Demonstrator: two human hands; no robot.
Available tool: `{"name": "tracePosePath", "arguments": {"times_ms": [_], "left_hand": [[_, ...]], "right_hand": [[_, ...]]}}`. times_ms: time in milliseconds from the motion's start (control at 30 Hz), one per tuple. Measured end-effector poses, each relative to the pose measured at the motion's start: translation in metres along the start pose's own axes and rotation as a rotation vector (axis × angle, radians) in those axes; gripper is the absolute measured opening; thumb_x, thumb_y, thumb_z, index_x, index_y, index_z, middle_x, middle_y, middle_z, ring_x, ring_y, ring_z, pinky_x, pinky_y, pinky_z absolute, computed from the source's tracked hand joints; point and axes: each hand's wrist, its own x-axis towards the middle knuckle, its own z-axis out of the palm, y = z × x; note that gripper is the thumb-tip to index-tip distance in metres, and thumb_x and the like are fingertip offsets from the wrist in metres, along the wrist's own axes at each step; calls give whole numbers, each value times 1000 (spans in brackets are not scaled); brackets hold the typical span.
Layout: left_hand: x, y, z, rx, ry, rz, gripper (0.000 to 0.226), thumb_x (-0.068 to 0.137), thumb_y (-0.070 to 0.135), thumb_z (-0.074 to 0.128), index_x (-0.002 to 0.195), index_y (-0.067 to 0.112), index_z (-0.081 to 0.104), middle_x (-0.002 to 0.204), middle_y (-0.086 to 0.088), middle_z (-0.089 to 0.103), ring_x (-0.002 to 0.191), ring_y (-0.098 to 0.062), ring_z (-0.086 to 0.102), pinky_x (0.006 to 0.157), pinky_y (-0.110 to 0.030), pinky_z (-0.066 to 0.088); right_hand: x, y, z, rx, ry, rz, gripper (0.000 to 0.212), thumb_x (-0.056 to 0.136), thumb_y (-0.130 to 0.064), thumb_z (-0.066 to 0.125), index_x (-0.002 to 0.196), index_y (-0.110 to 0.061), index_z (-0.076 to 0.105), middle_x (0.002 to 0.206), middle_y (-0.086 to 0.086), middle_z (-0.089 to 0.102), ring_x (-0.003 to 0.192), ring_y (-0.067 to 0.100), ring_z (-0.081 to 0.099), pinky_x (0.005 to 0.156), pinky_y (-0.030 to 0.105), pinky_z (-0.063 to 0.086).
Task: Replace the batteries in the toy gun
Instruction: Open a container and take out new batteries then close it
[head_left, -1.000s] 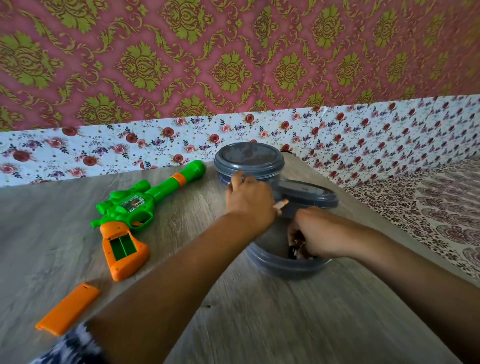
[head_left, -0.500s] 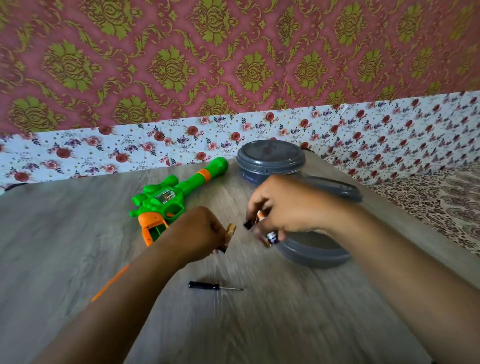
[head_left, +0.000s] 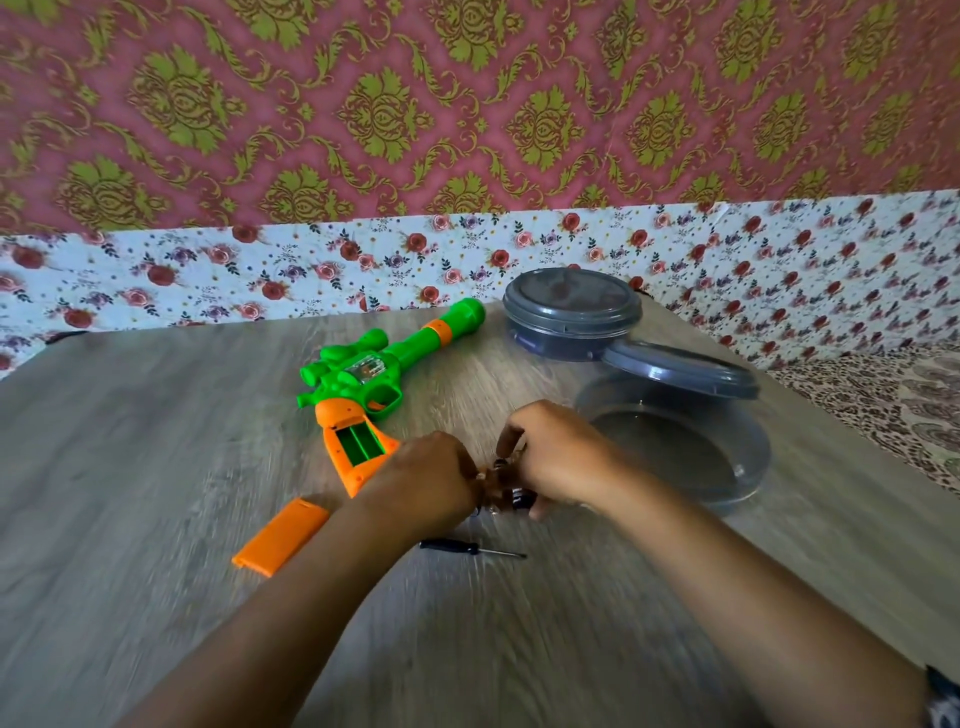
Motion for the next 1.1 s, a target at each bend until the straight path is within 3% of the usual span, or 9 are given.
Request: {"name": "tracePosePath", "arguments": {"times_ms": [233, 433, 533, 667, 800, 900, 1000, 1100], "left_hand": [[1, -2, 3, -4, 6, 62, 29, 83, 30, 64, 108, 16, 66, 114, -7, 62, 103, -20, 58, 80, -28, 44], [5, -5, 8, -54, 13, 99, 27, 85, 25, 62, 111, 18, 64, 110, -5, 65, 98, -18, 61, 75, -26, 47], [4, -5, 7, -55, -26, 144, 24, 85, 28, 64, 107, 19, 69, 103, -4, 68, 92, -16, 63, 80, -31, 51], [1, -4, 5, -62, -46, 211, 19, 85, 25, 64, 102, 23, 72, 99, -2, 70, 90, -15, 64, 83, -35, 52], [0, -1, 5, -61, -32, 223, 20, 84, 21, 65, 103, 20, 71, 100, -1, 70, 92, -14, 63, 85, -33, 51], [1, 1, 5, -52, -21, 228, 19, 84, 23, 65, 102, 20, 71, 99, -2, 70, 91, -14, 63, 83, -31, 51], [3, 1, 3, -25, -3, 235, 23, 83, 28, 65, 105, 20, 68, 105, 0, 68, 93, -12, 61, 80, -26, 47], [5, 6, -1, -74, -40, 231, 33, 83, 33, 66, 113, 21, 64, 109, 2, 66, 96, -10, 60, 81, -24, 47]], "right_hand": [[-3, 20, 11, -10, 144, -88, 16, 83, 1, 55, 90, -10, 64, 87, 10, 67, 52, 20, 67, 43, 25, 50], [-22, 18, 10, -185, 180, -187, 24, 79, 1, 59, 98, -12, 65, 93, 5, 66, 82, 20, 62, 70, 34, 53], [-35, 15, 9, -315, 158, -229, 21, 80, 2, 56, 94, -13, 62, 83, 5, 63, 78, 21, 60, 62, 33, 48], [-48, 19, 5, -376, 144, -249, 19, 83, 2, 53, 92, -14, 59, 71, -2, 50, 72, 19, 54, 51, 21, 34], [-51, 23, 1, -385, 154, -267, 19, 85, -1, 51, 95, -14, 61, 81, 5, 60, 80, 22, 59, 62, 30, 43], [-54, 27, -3, -366, 184, -302, 17, 85, -4, 53, 93, -16, 62, 75, 1, 60, 74, 19, 59, 60, 30, 44], [-59, 28, -19, -308, 304, -384, 17, 89, -11, 56, 97, -20, 68, 85, -3, 71, 72, 10, 65, 65, 29, 55], [-58, 32, -46, -254, 527, -487, 15, 83, -9, 64, 93, -18, 71, 82, -5, 73, 64, 5, 63, 59, 21, 52]]}}
